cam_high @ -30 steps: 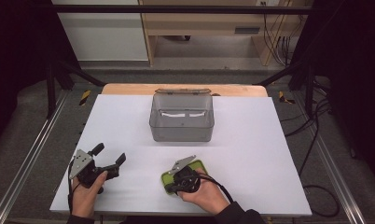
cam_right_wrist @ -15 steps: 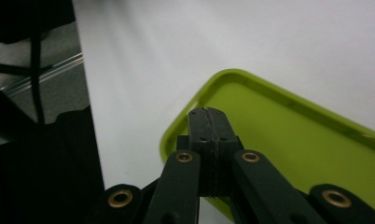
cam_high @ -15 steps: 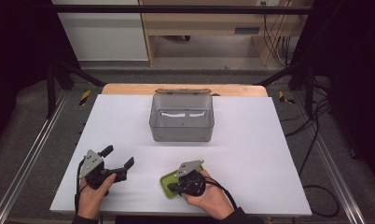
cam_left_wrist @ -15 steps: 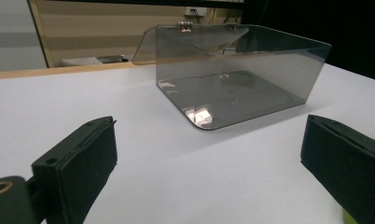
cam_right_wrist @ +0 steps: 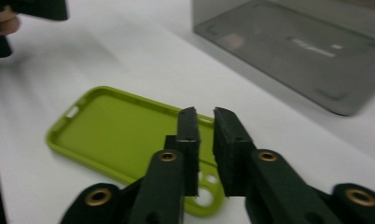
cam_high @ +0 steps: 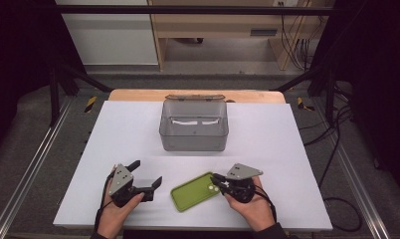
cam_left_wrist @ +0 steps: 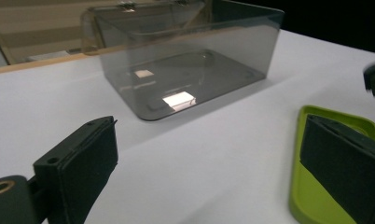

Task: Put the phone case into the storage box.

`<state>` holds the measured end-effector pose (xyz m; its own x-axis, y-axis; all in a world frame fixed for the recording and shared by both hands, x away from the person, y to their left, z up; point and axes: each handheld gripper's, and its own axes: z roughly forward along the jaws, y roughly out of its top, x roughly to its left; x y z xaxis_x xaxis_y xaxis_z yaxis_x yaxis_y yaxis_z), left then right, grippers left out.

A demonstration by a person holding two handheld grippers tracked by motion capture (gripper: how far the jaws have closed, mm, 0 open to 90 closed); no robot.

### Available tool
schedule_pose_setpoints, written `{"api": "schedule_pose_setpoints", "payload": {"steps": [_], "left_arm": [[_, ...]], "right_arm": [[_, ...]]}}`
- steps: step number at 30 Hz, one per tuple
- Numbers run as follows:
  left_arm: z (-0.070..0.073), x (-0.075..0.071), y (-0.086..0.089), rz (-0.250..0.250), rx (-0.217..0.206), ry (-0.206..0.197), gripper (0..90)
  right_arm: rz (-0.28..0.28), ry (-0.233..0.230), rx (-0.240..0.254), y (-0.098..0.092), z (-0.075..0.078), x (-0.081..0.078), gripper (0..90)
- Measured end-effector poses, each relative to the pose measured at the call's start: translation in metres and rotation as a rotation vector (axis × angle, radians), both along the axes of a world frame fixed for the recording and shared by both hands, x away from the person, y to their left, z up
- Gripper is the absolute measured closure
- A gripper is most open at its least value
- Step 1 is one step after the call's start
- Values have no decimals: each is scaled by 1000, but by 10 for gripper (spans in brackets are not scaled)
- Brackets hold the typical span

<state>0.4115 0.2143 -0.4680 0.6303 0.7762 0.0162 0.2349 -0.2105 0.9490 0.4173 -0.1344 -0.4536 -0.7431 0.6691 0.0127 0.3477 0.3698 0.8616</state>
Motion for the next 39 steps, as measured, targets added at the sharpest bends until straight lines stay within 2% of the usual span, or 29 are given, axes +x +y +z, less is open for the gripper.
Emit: {"api": "schedule_pose_setpoints", "payload": {"steps": [1, 2, 3, 6, 7, 10, 11, 12, 13, 14, 17, 18, 20, 21, 22, 23, 25, 26, 28, 29, 34, 35, 39], "left_arm": [[0, -1, -4, -14, 10, 3, 35], [0, -1, -4, -14, 10, 3, 35], [-1, -2, -10, -36, 26, 8, 35], [-1, -3, -14, -47, 33, 14, 35], [0, -4, -18, -54, 49, 17, 35], [0, -5, -22, -61, 68, 28, 39], [0, -4, -25, -78, 84, 46, 49], [0, -4, -25, -78, 84, 46, 56], [-1, -3, -27, -86, 91, 56, 56], [1, 0, -30, -109, 110, 75, 54], [5, 2, -33, -130, 113, 84, 48], [9, 6, -36, -156, 118, 103, 37], [10, 8, -38, -168, 125, 113, 31], [12, 14, -41, -186, 143, 135, 30], [12, 14, -41, -186, 143, 135, 30], [11, 22, -46, -215, 186, 168, 28], [9, 29, -51, -206, 217, 181, 33], [7, 31, -53, -206, 218, 189, 34], [3, 30, -56, -212, 220, 203, 33], [2, 29, -58, -217, 238, 209, 33], [1, 19, -62, -196, 280, 197, 25], [1, 18, -63, -212, 290, 194, 27], [-2, 18, -66, -255, 285, 200, 38]], "right_arm": [[-15, -15, 1, -6, 0, -1, 687], [-15, -15, 1, -6, 0, -1, 687], [-50, -38, 2, -16, 0, -2, 555], [-115, -73, 8, -27, 0, -3, 379], [-134, -86, 9, -31, 0, -2, 320], [-180, -120, 15, -40, -2, -3, 186], [-195, -128, 10, -42, -2, -2, 144], [-211, -131, 6, -44, -3, -2, 113], [-211, -131, 6, -44, -3, -2, 113], [-232, -138, 2, -49, -3, -3, 62], [-232, -158, 10, -55, -3, -6, 57], [-251, -165, 17, -63, -3, -10, 57], [-260, -175, 30, -71, -3, -13, 56], [-265, -178, 39, -75, -3, -14, 54], [-274, -179, 48, -79, -3, -15, 56], [-278, -168, 63, -82, -3, -16, 58], [-283, -164, 67, -84, -4, -15, 61], [-290, -167, 64, -85, -4, -15, 64], [-297, -180, 59, -85, -4, -15, 61], [-300, -189, 57, -85, -4, -15, 61], [-314, -212, 61, -87, -5, -16, 62], [-320, -229, 59, -87, -5, -16, 67], [-308, -220, 59, -86, -8, -15, 68]]}}
